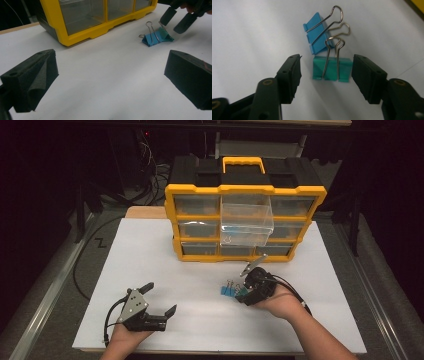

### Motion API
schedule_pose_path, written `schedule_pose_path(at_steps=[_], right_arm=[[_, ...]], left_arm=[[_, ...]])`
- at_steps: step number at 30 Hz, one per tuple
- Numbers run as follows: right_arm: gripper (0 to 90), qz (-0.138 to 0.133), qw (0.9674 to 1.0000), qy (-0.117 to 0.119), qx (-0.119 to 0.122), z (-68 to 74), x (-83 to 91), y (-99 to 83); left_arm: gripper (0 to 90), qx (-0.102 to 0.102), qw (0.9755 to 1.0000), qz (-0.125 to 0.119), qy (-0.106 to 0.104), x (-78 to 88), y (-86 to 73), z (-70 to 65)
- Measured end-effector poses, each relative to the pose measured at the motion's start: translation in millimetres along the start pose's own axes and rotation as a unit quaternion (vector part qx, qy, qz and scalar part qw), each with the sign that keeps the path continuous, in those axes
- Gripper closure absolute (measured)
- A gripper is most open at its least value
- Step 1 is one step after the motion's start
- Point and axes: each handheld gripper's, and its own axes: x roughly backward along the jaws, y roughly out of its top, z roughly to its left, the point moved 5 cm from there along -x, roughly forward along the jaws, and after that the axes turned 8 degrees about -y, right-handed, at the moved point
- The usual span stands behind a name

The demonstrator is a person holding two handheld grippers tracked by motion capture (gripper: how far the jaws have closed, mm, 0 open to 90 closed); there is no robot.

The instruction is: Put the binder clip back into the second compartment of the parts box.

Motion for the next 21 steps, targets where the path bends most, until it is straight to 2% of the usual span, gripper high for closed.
schedule_pose_path(at_steps=[7,12,16,21], right_arm=[[52.4,-0.004,0.9999,-0.015,0.007,0.8,-5.9,8.5],[62.0,-0.007,0.9998,-0.013,0.012,1.7,-7.2,13.6],[73.6,-0.006,0.9999,-0.007,0.011,1.4,-7.3,16.2],[74.9,-0.004,0.9999,-0.001,0.014,1.2,-6.0,15.4]], left_arm=[[0.2,-0.003,1.0000,0.001,-0.004,-0.2,0.1,-1.0],[0.2,-0.004,1.0000,0.002,-0.004,-0.3,0.2,-1.3],[0.2,-0.005,1.0000,0.002,-0.004,-0.2,0.3,-1.6],[0.2,-0.005,1.0000,0.002,-0.004,-0.1,0.4,-1.1]])
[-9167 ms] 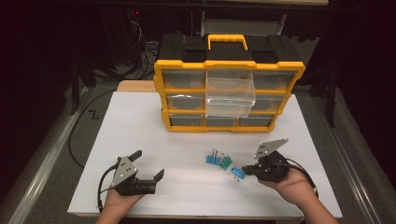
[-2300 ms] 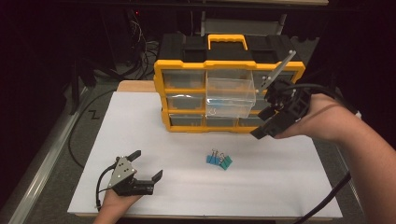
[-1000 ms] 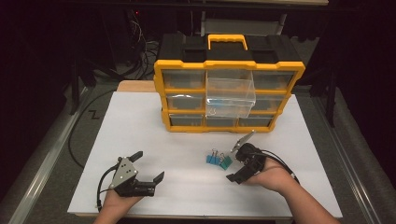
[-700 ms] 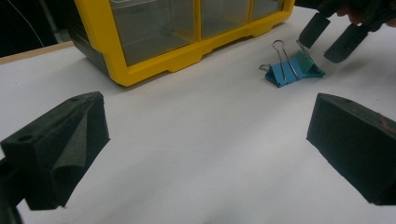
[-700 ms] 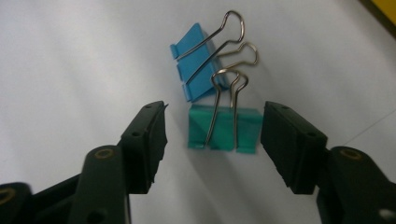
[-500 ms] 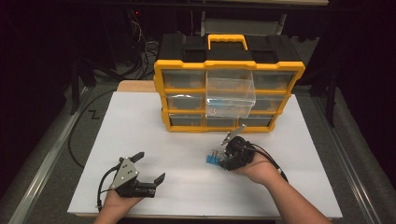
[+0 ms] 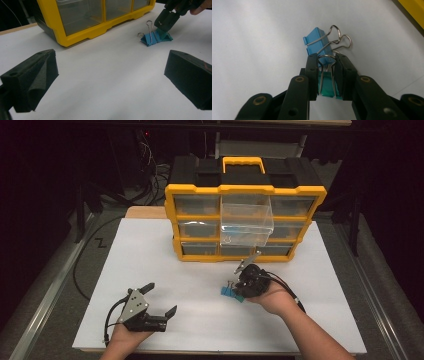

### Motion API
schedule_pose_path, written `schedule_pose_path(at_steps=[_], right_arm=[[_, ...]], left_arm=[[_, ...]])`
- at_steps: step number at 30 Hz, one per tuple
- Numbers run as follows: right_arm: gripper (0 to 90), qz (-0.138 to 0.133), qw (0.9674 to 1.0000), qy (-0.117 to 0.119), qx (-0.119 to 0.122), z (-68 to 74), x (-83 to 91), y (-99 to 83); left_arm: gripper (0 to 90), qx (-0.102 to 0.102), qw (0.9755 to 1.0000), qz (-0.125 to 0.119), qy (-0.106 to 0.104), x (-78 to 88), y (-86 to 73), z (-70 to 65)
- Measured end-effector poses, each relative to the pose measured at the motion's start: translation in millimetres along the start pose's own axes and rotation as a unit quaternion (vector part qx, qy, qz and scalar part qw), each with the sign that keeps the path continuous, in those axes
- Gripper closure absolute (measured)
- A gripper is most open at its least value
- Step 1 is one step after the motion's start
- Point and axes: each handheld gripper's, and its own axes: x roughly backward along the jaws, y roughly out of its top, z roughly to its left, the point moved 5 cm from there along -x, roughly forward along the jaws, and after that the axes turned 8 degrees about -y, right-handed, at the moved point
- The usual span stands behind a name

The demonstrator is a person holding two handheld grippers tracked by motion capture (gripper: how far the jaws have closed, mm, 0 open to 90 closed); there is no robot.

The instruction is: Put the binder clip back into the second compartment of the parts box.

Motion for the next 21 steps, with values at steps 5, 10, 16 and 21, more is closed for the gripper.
schedule_pose_path(at_steps=[5,10,16,21], right_arm=[[75.3,0.001,1.0000,0.004,0.000,0.1,10.1,-5.7],[75.5,0.012,0.9999,0.007,-0.001,-0.3,18.2,-14.7],[75.6,0.011,0.9999,0.013,-0.002,-3.9,29.9,-27.0],[75.6,0.011,0.9994,0.033,0.001,-2.9,42.5,-34.9]], left_arm=[[0.2,-0.001,1.0000,0.000,0.000,0.0,0.1,-0.9],[0.2,0.000,1.0000,0.000,0.000,0.0,0.3,-1.2],[0.2,0.001,1.0000,0.002,0.000,-0.8,-0.3,-1.6],[0.2,0.002,1.0000,0.002,0.002,-0.9,-0.3,-1.3]])
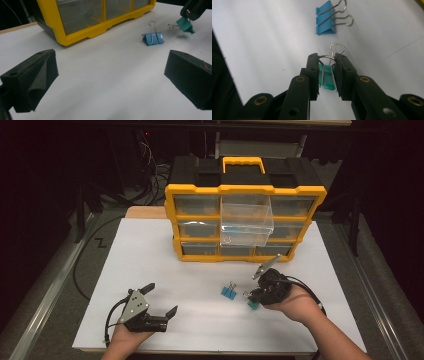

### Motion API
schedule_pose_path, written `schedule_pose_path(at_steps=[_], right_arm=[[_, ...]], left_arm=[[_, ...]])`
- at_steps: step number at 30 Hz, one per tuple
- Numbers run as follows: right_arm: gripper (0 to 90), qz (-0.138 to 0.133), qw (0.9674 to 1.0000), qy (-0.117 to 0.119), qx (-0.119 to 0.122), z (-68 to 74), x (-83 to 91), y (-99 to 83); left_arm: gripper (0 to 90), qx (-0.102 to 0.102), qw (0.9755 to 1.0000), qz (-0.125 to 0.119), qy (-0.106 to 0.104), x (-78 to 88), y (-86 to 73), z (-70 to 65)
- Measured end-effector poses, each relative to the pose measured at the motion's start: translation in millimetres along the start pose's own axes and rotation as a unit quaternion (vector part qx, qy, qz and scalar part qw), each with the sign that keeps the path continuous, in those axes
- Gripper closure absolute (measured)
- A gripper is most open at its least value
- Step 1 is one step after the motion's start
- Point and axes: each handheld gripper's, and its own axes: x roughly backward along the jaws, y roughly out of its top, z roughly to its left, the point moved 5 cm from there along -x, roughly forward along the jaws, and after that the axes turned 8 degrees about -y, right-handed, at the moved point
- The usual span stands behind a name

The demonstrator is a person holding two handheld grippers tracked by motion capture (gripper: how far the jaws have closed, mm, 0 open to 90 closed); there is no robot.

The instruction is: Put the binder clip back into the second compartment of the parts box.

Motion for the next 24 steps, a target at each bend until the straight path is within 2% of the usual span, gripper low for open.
schedule_pose_path(at_steps=[5,11,24], right_arm=[[75.7,0.000,0.9998,0.017,0.010,1.0,7.5,-5.4],[76.0,0.008,0.9994,0.025,0.022,2.4,19.5,-8.2],[76.2,0.008,0.9979,0.048,0.042,5.5,68.1,6.6]], left_arm=[[0.2,0.001,1.0000,0.001,0.001,-0.9,-0.4,0.7],[0.2,0.001,1.0000,0.001,0.002,-0.3,-0.5,1.4],[0.2,0.004,1.0000,-0.004,0.004,1.2,0.0,2.5]])
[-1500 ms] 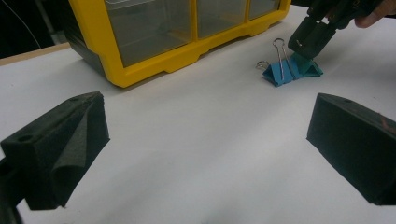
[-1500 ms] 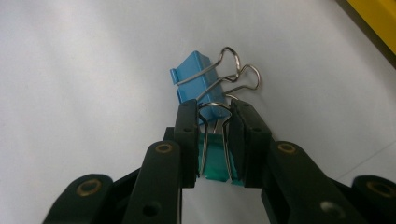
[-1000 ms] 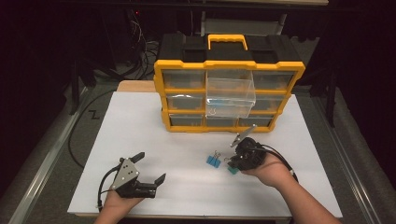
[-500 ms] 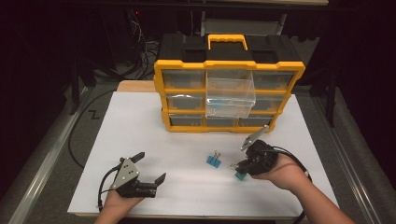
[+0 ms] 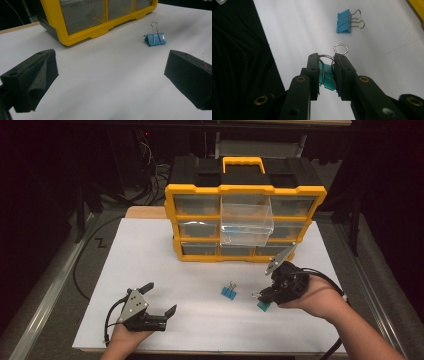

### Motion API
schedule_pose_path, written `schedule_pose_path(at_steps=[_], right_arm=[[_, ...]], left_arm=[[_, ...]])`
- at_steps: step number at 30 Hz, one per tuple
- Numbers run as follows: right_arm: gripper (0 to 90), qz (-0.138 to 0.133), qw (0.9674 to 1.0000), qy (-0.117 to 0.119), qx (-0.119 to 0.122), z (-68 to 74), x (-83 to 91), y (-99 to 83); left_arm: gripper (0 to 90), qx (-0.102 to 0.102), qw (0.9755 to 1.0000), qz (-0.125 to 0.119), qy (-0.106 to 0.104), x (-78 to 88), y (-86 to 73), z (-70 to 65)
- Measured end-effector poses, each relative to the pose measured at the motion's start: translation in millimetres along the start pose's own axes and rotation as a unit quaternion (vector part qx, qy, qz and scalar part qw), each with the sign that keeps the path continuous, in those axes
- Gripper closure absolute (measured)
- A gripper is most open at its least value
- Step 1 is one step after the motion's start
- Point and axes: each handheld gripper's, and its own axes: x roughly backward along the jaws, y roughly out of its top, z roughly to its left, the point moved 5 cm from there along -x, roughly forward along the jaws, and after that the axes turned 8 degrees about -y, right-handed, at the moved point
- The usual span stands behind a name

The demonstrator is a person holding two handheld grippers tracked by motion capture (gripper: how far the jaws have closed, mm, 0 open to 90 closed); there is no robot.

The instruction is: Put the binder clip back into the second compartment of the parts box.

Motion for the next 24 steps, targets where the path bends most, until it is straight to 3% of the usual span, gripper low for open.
schedule_pose_path(at_steps=[7,9,10,13,24], right_arm=[[77.7,-0.006,1.0000,-0.001,0.001,-2.4,30.0,13.2],[81.9,-0.007,1.0000,-0.005,0.002,-3.0,36.9,16.3],[90.0,-0.007,0.9999,-0.013,0.005,-3.8,42.1,18.3],[90.0,-0.014,0.9999,-0.003,0.006,-3.8,52.6,24.1],[90.0,-0.012,0.9998,-0.009,0.013,-4.3,86.9,45.6]], left_arm=[[0.2,0.000,1.0000,-0.002,0.000,0.1,0.2,-0.1],[0.2,0.000,1.0000,-0.001,-0.001,0.1,0.3,0.0],[0.2,0.000,1.0000,-0.001,-0.001,0.2,0.3,0.0],[0.2,-0.002,1.0000,-0.001,-0.001,0.7,0.4,0.1],[0.2,0.001,1.0000,-0.002,-0.001,0.9,0.4,0.7]])
